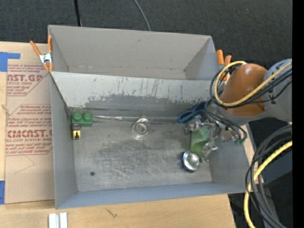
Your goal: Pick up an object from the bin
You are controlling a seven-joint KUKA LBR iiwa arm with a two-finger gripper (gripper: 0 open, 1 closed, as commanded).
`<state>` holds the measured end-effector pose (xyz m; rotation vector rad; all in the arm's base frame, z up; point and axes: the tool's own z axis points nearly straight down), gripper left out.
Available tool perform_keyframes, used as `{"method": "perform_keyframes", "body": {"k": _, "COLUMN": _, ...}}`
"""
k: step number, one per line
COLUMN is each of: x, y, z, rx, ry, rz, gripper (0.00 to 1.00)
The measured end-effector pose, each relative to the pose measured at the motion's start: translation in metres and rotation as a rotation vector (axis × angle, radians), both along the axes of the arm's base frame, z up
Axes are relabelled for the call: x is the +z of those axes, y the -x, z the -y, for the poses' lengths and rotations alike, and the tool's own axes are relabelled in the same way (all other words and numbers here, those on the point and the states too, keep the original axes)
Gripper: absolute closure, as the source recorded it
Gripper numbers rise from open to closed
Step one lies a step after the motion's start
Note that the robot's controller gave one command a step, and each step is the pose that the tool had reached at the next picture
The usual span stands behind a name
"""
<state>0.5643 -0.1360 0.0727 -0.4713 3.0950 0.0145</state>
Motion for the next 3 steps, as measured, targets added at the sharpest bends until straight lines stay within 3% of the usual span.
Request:
{"method": "perform_keyframes", "body": {"k": 1, "x": 0.021, "y": 0.033, "z": -0.036, "rx": 0.200, "ry": 0.010, "rz": -0.007, "gripper": 0.00}}
{"method": "perform_keyframes", "body": {"k": 2, "x": 0.020, "y": 0.033, "z": -0.035, "rx": 0.198, "ry": 0.010, "rz": -0.007, "gripper": 1.00}}
{"method": "perform_keyframes", "body": {"k": 3, "x": 0.151, "y": 0.045, "z": -0.056, "rx": 0.260, "ry": 0.014, "rz": 0.002, "gripper": 1.00}}
